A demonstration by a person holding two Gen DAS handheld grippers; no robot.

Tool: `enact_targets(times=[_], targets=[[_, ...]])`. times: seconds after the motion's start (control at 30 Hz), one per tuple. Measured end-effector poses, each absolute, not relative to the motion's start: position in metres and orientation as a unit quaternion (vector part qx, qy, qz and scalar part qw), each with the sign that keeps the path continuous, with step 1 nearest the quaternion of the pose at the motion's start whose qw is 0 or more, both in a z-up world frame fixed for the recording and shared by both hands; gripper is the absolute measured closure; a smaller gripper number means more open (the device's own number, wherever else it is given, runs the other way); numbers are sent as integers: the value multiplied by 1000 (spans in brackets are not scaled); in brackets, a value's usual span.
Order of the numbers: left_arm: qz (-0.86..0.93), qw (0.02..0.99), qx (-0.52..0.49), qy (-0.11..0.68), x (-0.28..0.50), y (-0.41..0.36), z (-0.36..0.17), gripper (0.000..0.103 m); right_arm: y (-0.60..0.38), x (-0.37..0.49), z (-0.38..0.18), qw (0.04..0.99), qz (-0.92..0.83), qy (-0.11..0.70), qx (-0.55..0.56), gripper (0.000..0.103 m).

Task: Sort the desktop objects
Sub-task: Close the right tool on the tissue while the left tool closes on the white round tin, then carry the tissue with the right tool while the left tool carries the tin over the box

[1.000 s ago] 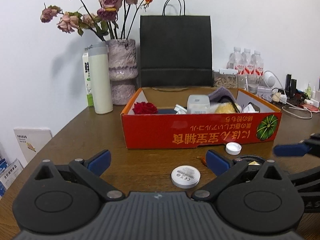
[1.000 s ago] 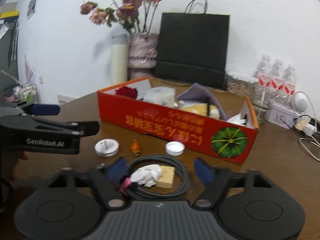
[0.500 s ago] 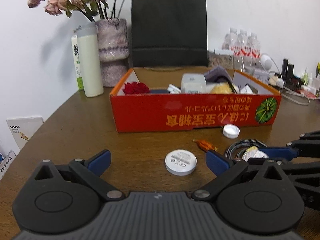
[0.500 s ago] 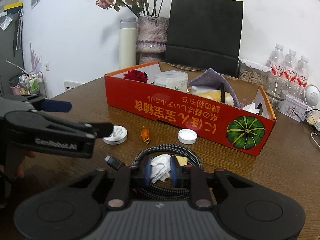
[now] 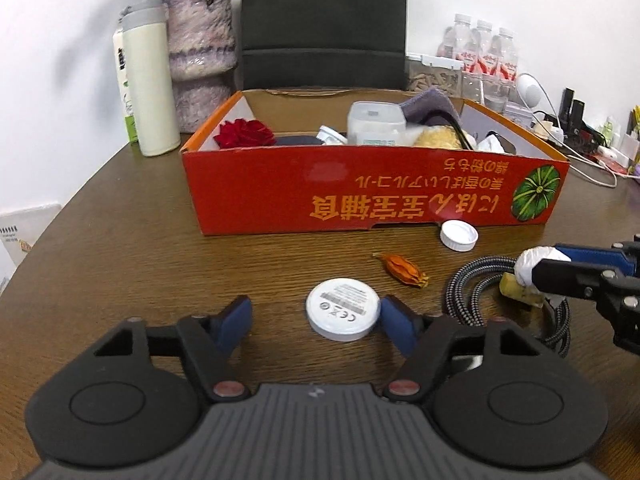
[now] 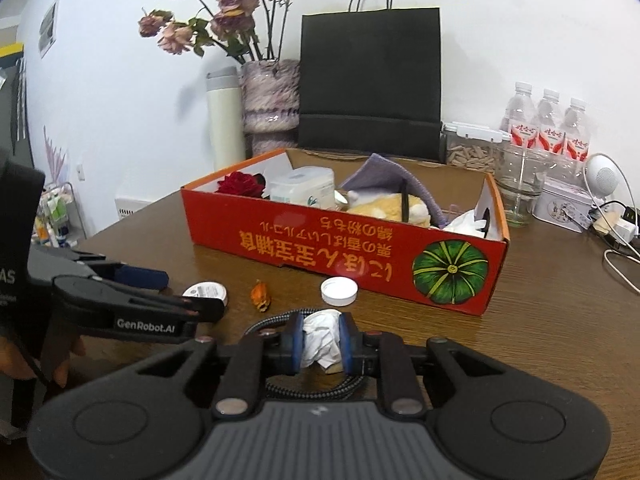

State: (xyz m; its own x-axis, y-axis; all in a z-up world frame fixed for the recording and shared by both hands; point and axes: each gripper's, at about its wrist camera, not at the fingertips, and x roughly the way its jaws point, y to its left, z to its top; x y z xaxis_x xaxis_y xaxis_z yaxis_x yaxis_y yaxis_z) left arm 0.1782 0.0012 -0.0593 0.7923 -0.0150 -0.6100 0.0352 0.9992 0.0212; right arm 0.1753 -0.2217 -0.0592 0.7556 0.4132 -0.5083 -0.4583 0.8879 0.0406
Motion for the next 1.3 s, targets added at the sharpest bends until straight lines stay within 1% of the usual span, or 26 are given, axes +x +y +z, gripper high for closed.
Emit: enact_targets(times=[0.03, 0.1, 0.17, 0.47, 0.77, 1.03, 1.3], targets=[[-17, 947, 15, 321, 178, 0, -59, 41, -222, 176, -59, 936, 233, 261, -42, 86], [-22, 947, 14, 319, 178, -1, -59, 54, -223, 176, -59, 937, 232, 259, -41, 86], [-25, 948, 15, 316, 178, -3, -58, 62, -224, 175, -58, 937, 232, 257, -41, 86], [-26, 950, 0, 312, 173, -3, -56, 63, -226, 173, -55, 943, 222, 246, -39, 86], [-25, 965, -7, 260, 155, -9, -35, 63, -230, 170, -48, 949, 217, 227, -29, 86], [-28, 976, -16, 216, 153, -12, -5, 63, -239, 172, -22, 961, 207, 185, -16, 86], [-15, 983, -31, 180, 184, -8, 23, 62, -239, 204, 6, 971, 187, 151, -8, 86]])
